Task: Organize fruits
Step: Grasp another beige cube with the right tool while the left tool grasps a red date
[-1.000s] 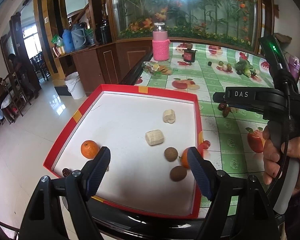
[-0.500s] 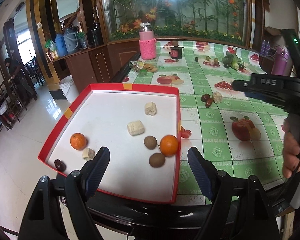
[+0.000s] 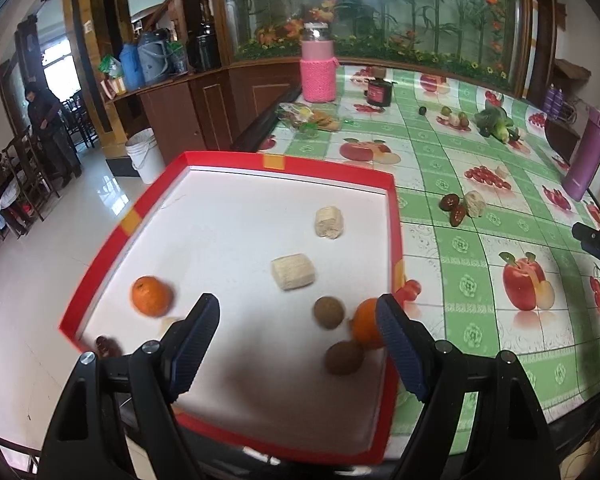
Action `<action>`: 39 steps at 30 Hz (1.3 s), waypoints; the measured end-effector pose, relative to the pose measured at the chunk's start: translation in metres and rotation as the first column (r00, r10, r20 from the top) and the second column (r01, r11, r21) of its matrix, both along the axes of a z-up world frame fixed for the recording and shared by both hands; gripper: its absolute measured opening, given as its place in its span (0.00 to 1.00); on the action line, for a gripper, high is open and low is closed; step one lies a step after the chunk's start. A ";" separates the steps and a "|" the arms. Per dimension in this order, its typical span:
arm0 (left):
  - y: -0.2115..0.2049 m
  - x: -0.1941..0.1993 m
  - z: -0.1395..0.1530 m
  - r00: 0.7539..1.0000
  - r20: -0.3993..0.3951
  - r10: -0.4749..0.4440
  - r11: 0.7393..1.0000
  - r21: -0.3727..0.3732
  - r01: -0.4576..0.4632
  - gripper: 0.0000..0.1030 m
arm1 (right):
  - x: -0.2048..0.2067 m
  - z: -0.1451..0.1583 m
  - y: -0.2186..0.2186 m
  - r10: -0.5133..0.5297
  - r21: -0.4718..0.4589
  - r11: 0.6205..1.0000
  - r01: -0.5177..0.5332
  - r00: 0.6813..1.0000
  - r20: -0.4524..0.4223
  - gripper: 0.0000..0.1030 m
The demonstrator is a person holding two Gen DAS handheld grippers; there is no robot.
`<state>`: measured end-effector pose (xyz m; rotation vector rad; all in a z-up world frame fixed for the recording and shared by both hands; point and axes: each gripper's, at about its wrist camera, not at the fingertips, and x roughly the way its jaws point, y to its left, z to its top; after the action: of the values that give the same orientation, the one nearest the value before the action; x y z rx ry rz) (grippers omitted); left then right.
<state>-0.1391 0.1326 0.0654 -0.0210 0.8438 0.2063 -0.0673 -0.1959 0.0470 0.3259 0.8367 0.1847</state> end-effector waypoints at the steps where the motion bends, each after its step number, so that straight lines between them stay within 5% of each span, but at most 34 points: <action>1: -0.005 0.006 -0.002 1.000 -0.009 -0.011 1.000 0.001 0.011 0.78 | 0.004 -0.004 -0.004 -0.005 0.000 1.000 0.005 1.000 -0.008 0.45; 13: -0.053 0.072 -0.017 0.988 -0.086 -0.128 0.992 -0.028 0.126 0.78 | 0.070 -0.019 -0.019 0.003 0.040 0.999 -0.002 0.999 -0.032 0.45; 19: -0.067 0.090 -0.024 0.980 -0.118 -0.158 0.987 -0.004 0.159 0.78 | 0.094 -0.019 0.024 0.130 0.089 0.988 -0.128 0.991 -0.024 0.46; 27: -0.063 0.096 -0.028 0.979 -0.127 -0.160 0.987 -0.022 0.159 0.78 | 0.087 -0.018 0.091 0.359 0.128 0.925 -0.357 0.933 0.011 0.46; 35: -0.065 0.095 -0.029 0.978 -0.129 -0.166 0.986 -0.040 0.162 0.78 | 0.094 -0.030 0.121 0.357 0.026 0.934 -0.357 0.934 -0.010 0.45; 39: -0.071 0.096 -0.027 0.978 -0.123 -0.170 0.985 -0.040 0.167 0.77 | 0.097 -0.039 0.126 0.361 -0.023 0.932 -0.362 0.932 -0.038 0.34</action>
<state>-0.0428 0.0618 0.0379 0.0368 0.9697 0.0357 0.0293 -0.0702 0.0076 0.1441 0.9272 0.5119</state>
